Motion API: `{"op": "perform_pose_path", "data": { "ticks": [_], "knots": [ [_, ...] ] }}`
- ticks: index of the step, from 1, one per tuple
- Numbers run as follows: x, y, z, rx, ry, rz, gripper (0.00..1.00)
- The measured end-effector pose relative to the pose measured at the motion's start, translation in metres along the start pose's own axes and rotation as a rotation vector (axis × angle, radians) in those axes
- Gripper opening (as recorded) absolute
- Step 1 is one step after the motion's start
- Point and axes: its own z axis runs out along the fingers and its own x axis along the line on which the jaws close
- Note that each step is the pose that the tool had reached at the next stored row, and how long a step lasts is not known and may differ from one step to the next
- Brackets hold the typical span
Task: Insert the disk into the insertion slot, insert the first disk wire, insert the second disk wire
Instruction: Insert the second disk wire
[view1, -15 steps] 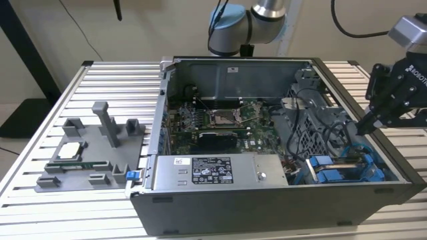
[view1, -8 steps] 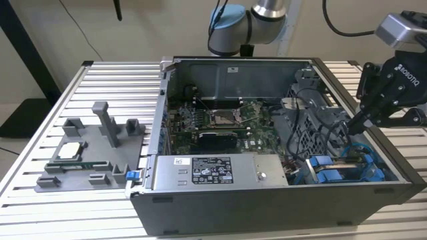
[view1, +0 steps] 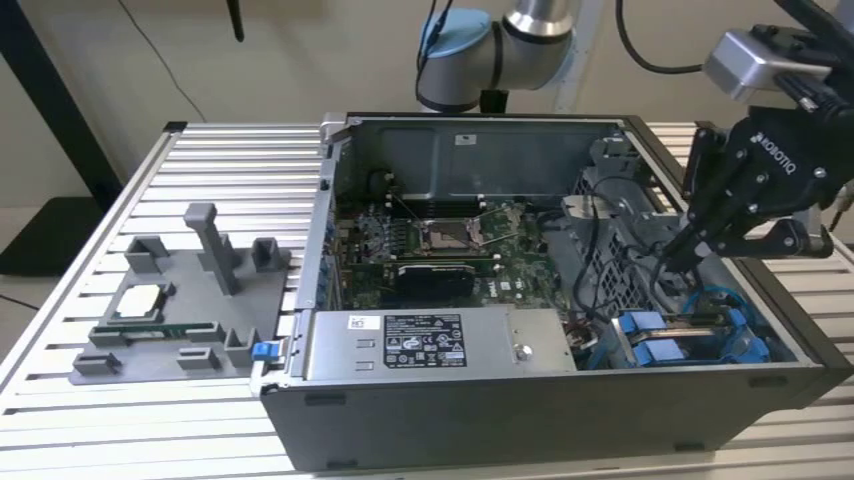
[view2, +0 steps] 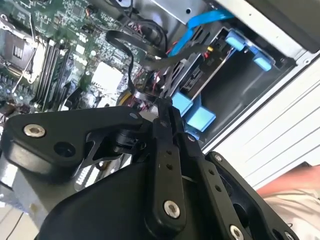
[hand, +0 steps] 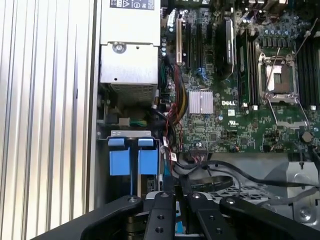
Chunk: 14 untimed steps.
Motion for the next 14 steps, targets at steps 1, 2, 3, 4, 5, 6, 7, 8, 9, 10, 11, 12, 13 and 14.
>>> {"op": "perform_pose_path", "data": {
  "ticks": [1, 2, 3, 4, 5, 6, 7, 8, 9, 10, 11, 12, 13, 14],
  "knots": [
    [0.0005, 0.0027, 0.0009, 0.0059, -0.0001, 0.0, 0.0],
    [0.0012, 0.0051, 0.0021, 0.0127, -0.0005, -0.001, 0.0],
    [0.002, 0.0074, 0.003, 0.02, -0.0004, -0.002, 0.0],
    [0.0029, 0.0096, 0.004, 0.0267, -0.0005, -0.002, 0.0],
    [0.004, 0.0119, 0.0051, 0.0332, -0.0006, -0.003, 0.0],
    [0.0052, 0.0143, 0.0062, 0.0398, -0.0007, -0.003, 0.0],
    [0.0063, 0.0166, 0.0073, 0.0461, -0.0008, -0.004, 0.0],
    [0.0074, 0.0189, 0.0084, 0.0526, -0.0008, -0.004, 0.0],
    [0.0083, 0.021, 0.0094, 0.0594, -0.001, -0.005, 0.0],
    [0.009, 0.0235, 0.0105, 0.0671, -0.0009, -0.006, 0.0],
    [0.0093, 0.0257, 0.0115, 0.0758, -0.0011, -0.006, 0.0],
    [0.0095, 0.0276, 0.0123, 0.0886, -0.0014, -0.008, 0.0],
    [0.0095, 0.0288, 0.0128, 0.1049, -0.0017, -0.009, 0.0],
    [0.0096, 0.0294, 0.0132, 0.1223, -0.002, -0.01, 0.0]
  ]
}}
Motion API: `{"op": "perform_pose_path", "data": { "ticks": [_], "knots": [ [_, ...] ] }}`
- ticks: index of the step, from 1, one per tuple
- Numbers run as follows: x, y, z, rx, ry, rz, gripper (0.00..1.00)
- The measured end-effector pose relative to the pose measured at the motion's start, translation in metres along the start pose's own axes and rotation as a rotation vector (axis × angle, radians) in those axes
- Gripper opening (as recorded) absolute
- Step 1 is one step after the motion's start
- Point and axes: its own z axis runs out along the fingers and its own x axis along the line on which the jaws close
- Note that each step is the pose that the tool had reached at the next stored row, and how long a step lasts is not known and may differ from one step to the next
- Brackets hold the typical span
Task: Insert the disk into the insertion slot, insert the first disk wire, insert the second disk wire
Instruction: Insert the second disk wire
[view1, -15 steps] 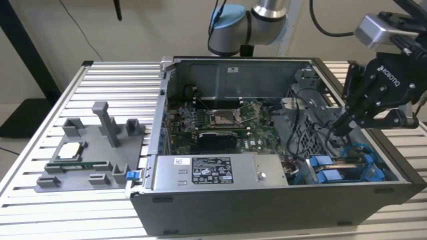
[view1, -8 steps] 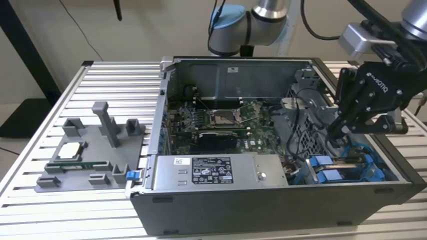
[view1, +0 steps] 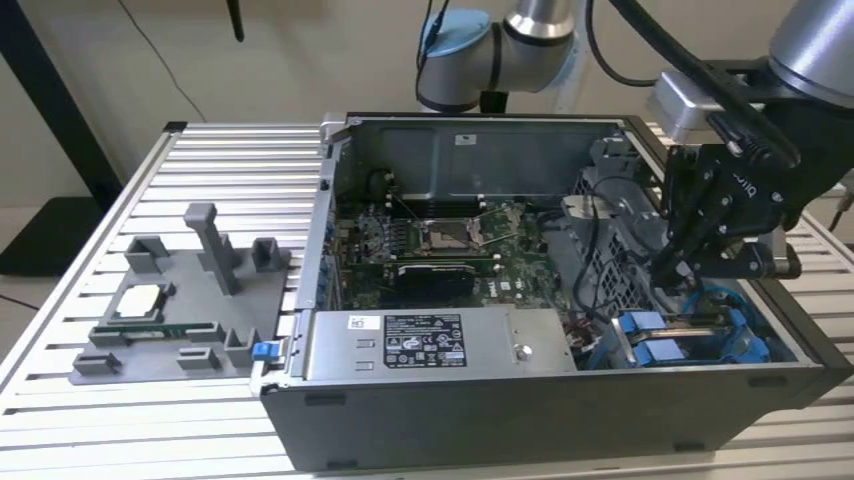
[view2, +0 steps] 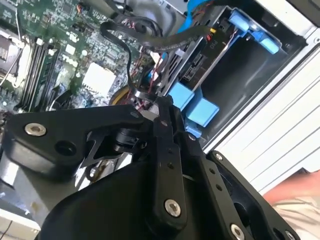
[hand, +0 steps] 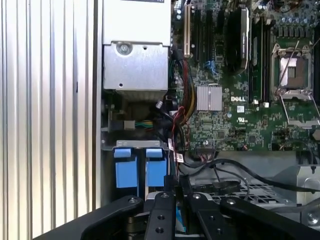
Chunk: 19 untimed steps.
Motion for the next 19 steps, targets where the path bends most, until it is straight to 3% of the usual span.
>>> {"op": "perform_pose_path", "data": {
  "ticks": [3, 5, 7, 10, 19],
  "knots": [
    [0.0001, 0.0007, 0.0008, 0.0498, -0.0006, -0.005, 0.0],
    [0.0003, 0.0009, 0.0022, 0.0709, -0.0012, -0.007, 0.0],
    [0.0003, 0.0007, 0.0041, 0.0841, -0.001, -0.008, 0.0],
    [0.0008, 0.0004, 0.009, 0.0939, -0.0013, -0.009, 0.0],
    [0.0028, -0.0025, 0.0239, 0.1016, -0.0014, -0.001, 0.0]
  ]
}}
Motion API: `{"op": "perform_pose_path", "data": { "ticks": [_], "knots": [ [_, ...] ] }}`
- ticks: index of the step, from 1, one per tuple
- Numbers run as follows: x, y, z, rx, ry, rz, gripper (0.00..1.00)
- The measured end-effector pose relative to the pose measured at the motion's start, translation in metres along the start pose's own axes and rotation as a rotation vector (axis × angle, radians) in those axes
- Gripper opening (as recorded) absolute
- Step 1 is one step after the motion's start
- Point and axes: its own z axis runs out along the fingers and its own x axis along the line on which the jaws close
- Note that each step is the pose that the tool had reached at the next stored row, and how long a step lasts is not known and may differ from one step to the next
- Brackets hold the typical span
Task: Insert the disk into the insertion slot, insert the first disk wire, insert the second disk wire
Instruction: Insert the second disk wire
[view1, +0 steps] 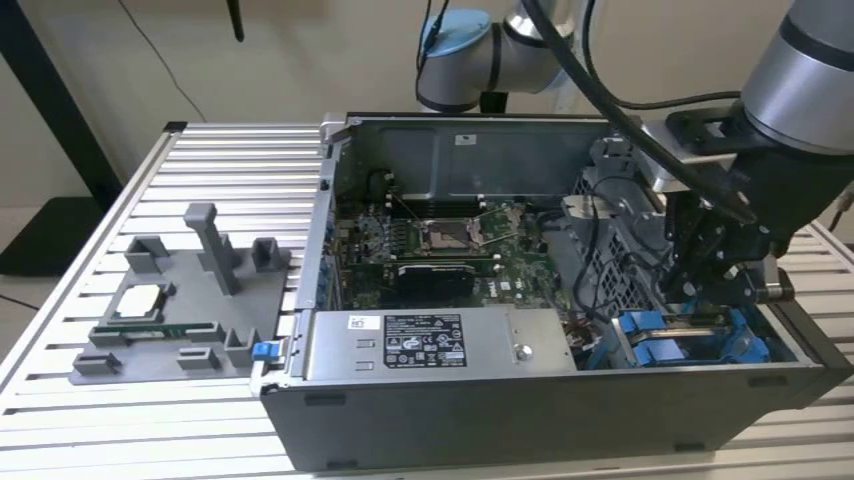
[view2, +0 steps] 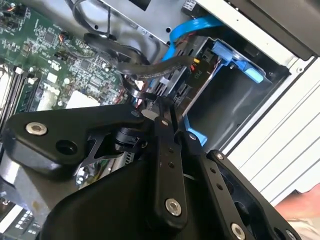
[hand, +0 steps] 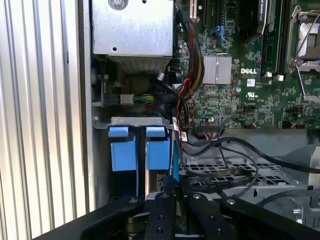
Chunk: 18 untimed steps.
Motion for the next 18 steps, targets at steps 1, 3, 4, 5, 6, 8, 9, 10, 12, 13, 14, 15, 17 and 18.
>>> {"op": "perform_pose_path", "data": {
  "ticks": [1, 3, 4, 5, 6, 8, 9, 10, 12, 13, 14, 15, 17, 18],
  "knots": [
    [0.0001, -0.001, 0.0006, 0.0003, 0.0003, 0.003, 0.0],
    [0.0, -0.0033, 0.0008, 0.0005, 0.0005, 0.005, 0.0],
    [0.0, -0.0034, 0.0009, 0.0005, 0.0003, 0.005, 0.0],
    [-0.0001, -0.0034, 0.0009, 0.0005, -0.0003, 0.005, 0.0],
    [0.0, -0.0034, 0.0009, 0.0005, -0.0009, 0.006, 0.0],
    [0.0, -0.0034, 0.0009, 0.0005, -0.0008, 0.006, 0.0],
    [0.0, -0.0034, 0.001, 0.0005, 0.0012, 0.005, 0.0],
    [0.0, -0.0034, 0.001, 0.0006, 0.0054, 0.005, 0.0],
    [0.001, -0.0037, 0.0008, 0.0007, 0.0125, 0.005, 0.0],
    [0.0012, -0.0044, 0.001, 0.0006, 0.0134, 0.004, 0.0],
    [0.0011, -0.0046, 0.0008, 0.0008, 0.0209, 0.004, 0.0],
    [0.0011, -0.0051, 0.0009, 0.0009, 0.0282, 0.004, 0.0],
    [0.0011, -0.0065, 0.001, 0.0012, 0.0411, 0.003, 0.0],
    [0.0011, -0.0071, 0.0011, 0.0013, 0.0465, 0.003, 0.0]
  ]
}}
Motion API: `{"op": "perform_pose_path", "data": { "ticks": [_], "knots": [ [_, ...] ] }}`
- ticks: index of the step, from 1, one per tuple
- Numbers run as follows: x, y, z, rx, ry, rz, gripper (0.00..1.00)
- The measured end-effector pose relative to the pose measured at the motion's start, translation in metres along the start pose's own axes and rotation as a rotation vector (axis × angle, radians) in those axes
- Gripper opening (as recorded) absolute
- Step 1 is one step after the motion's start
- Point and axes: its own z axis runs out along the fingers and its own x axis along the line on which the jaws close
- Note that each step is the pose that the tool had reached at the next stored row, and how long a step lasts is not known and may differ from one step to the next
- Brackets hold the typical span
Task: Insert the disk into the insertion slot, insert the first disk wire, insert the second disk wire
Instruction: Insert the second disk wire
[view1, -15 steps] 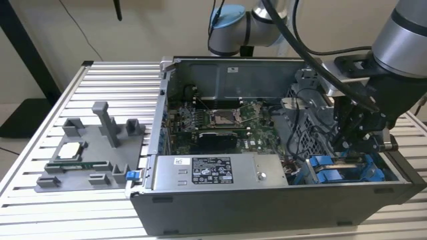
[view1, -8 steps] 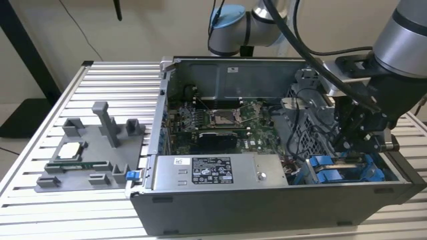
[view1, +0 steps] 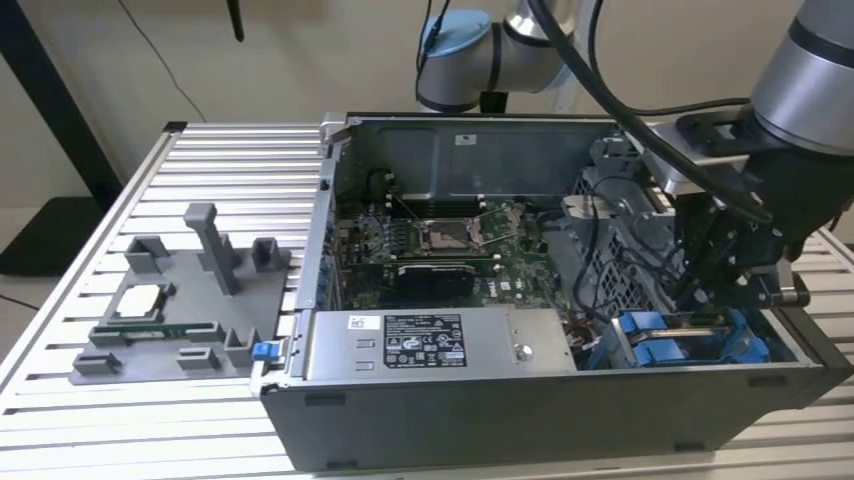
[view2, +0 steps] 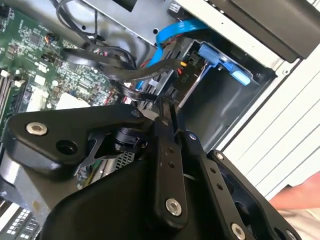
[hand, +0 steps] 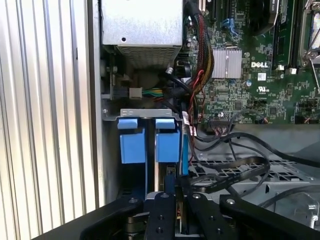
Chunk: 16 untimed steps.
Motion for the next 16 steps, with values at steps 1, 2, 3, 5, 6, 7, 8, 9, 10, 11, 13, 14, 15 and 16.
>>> {"op": "perform_pose_path", "data": {
  "ticks": [1, 2, 3, 5, 6, 7, 8, 9, 10, 11, 13, 14, 15, 16],
  "knots": [
    [0.0, -0.0005, 0.0001, 0.0001, 0.0028, 0.0, 0.0],
    [0.0001, -0.0006, 0.0001, 0.0001, 0.0033, 0.0, 0.0],
    [0.0001, -0.0007, 0.0001, 0.0001, 0.0035, 0.0, 0.0],
    [0.0, -0.0012, 0.0002, 0.0001, 0.0037, 0.0, 0.0],
    [-0.0001, -0.0016, 0.0004, 0.0001, 0.0036, 0.001, 0.0],
    [-0.0001, -0.0022, 0.0007, 0.0001, 0.0035, 0.001, 0.0],
    [-0.0001, -0.0028, 0.001, 0.0001, 0.0034, 0.001, 0.0],
    [-0.0001, -0.0033, 0.0011, 0.0001, 0.0036, 0.001, 0.0],
    [-0.0001, -0.0037, 0.0014, 0.0002, 0.0036, 0.001, 0.0],
    [0.0, -0.0039, 0.0017, 0.0002, 0.0036, 0.002, 0.0],
    [0.0, -0.0041, 0.0022, 0.0002, 0.0036, 0.003, 0.0],
    [0.0, -0.0042, 0.0025, 0.0003, 0.0037, 0.004, 0.0],
    [0.0, -0.0043, 0.0028, 0.0003, 0.0037, 0.005, 0.0],
    [0.0, -0.0043, 0.0032, 0.0003, 0.0037, 0.005, 0.0]
  ]
}}
